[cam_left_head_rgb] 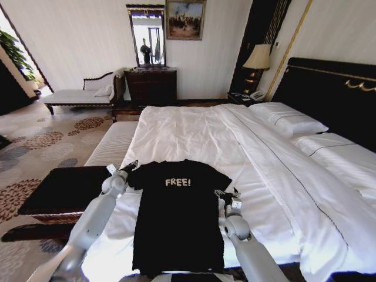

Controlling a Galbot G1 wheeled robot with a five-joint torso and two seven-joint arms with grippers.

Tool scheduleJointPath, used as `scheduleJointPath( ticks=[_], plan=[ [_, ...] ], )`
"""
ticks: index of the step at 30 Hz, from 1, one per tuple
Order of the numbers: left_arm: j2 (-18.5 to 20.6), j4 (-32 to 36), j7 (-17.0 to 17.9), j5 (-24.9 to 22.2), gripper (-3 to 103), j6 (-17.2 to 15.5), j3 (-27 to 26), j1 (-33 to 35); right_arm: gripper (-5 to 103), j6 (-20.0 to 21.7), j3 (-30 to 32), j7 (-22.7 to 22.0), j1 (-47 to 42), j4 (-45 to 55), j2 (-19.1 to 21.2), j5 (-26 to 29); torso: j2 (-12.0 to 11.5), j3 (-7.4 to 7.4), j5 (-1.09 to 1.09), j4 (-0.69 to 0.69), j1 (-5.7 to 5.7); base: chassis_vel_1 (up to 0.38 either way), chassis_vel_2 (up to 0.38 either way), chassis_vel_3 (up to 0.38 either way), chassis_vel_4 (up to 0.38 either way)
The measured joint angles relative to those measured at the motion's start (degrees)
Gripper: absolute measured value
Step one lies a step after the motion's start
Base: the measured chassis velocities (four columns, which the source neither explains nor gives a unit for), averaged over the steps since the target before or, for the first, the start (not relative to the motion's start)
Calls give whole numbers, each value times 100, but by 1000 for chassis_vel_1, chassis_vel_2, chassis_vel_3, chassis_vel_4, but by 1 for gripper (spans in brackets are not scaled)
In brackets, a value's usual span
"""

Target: Fold the clothes on the bed and place them into the basket.

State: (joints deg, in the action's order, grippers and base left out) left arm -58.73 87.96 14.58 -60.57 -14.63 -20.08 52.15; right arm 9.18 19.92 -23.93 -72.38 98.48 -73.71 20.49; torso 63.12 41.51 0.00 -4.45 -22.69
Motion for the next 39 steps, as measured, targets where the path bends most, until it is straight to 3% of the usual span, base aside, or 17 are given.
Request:
scheduleJointPath(
  ticks=[2,3,5,8,13,18,19,27,29,39],
  plan=[
    [54,371,4,307,61,96,-203,486,100,0,38,-2,-56,50,9,70,0,0,-2,2,0,0,0,0,0],
    [65,700,-23,631,72,188,-369,909,100,0,84,-2,-103,80,18,161,0,-1,0,-1,1,0,0,0,0],
    [40,910,-43,829,72,239,-480,1213,100,0,116,-4,-125,90,26,226,0,0,1,-2,1,0,0,0,0],
    [-248,1582,-82,1187,89,317,-905,2187,100,0,215,-6,-198,139,50,503,0,-1,1,-2,1,0,0,0,0],
    [-548,1999,-122,1707,99,432,-1317,2994,100,16,311,1,-233,224,107,814,1,0,1,-1,1,0,0,0,0],
    [-978,2319,-207,2440,100,555,-1656,3773,100,81,412,34,-100,211,154,1539,1,0,-1,0,2,0,0,0,0],
    [-1169,2381,-258,2763,100,633,-1701,3977,100,111,478,52,-38,188,146,1907,0,0,2,2,1,0,0,0,0],
    [-1541,2610,-356,3026,100,834,-1566,4283,100,381,779,-1,244,106,149,3219,0,1,1,-3,1,0,0,0,0],
    [-1552,2668,-343,3040,100,915,-1487,4344,100,531,809,-58,538,-62,153,3801,-1,1,0,0,0,0,0,0,0],
    [-1731,2774,-254,3225,100,983,-1282,4449,100,622,815,-35,1097,-757,153,4280,-1,2,1,0,-1,0,0,0,0]
  ],
)
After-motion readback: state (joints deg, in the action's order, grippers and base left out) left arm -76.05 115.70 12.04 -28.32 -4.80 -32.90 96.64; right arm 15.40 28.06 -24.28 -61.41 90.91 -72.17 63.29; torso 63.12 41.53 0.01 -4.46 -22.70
